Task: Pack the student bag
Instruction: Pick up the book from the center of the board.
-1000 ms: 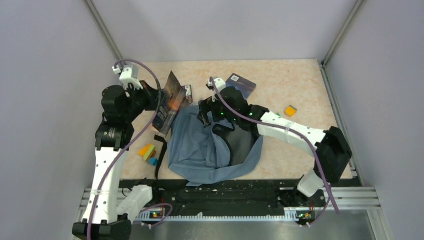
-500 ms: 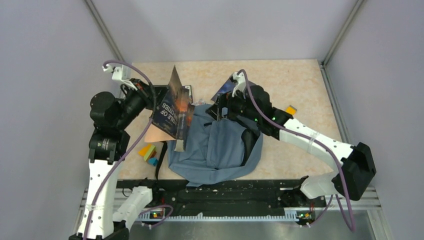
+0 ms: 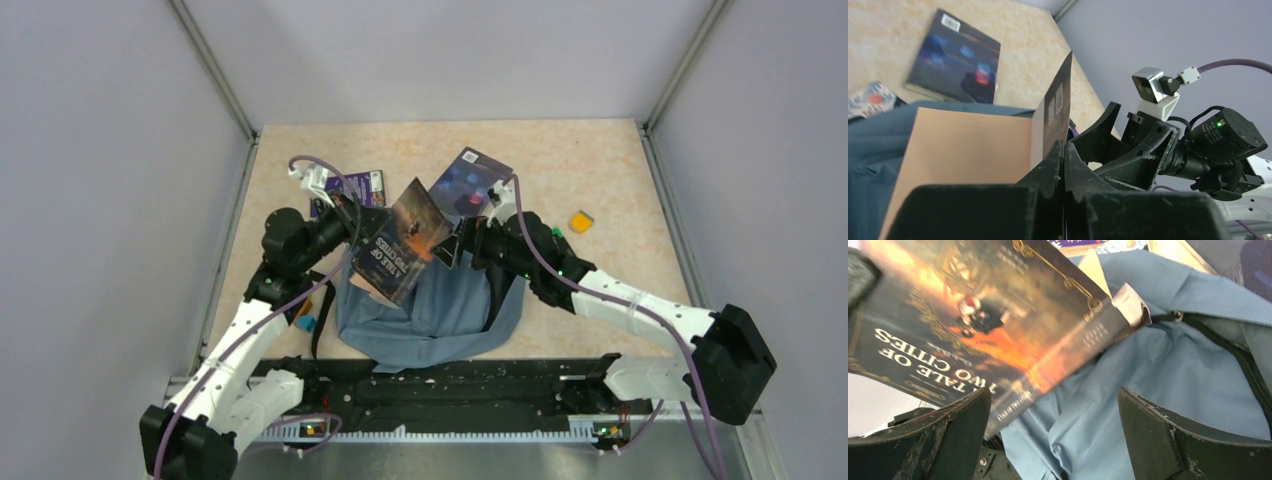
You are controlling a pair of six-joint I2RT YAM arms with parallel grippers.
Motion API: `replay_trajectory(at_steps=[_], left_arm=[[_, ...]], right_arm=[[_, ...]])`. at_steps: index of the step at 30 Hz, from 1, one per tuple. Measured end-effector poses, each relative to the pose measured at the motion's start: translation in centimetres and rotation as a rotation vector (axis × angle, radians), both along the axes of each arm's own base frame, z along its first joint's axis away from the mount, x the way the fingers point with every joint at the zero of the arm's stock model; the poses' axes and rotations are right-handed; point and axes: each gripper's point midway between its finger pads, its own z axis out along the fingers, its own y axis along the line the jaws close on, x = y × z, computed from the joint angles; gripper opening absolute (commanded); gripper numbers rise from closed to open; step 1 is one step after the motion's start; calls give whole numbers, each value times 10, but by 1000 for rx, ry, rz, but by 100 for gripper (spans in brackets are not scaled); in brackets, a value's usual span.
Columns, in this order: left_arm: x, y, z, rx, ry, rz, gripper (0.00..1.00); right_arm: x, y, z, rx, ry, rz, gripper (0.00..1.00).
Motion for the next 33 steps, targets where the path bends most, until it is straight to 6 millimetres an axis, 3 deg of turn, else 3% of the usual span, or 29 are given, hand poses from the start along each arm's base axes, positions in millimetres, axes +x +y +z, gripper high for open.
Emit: replay_trajectory(at_steps=[6, 10, 16, 25, 30, 33], left_arm=[[-2, -13, -39, -42, 79, -28, 0], [0, -12, -43, -58, 68, -13, 0], [4, -10, -58, -50, 88, 12, 0], [4, -8, -73, -37, 111, 26, 0], [6, -3, -85, -22, 125, 58, 0], [6, 0, -90, -11, 130, 74, 0]], right_arm=[[-6, -10, -19, 47, 67, -64, 94], [-9, -10, -27, 64, 109, -92, 92], [-17, 7, -37, 94, 164, -97, 90], [-14, 25, -82, 49, 261, -117, 88], [-6, 37, -82, 101, 265, -125, 81], [-1, 42, -79, 137, 255, -134, 68]])
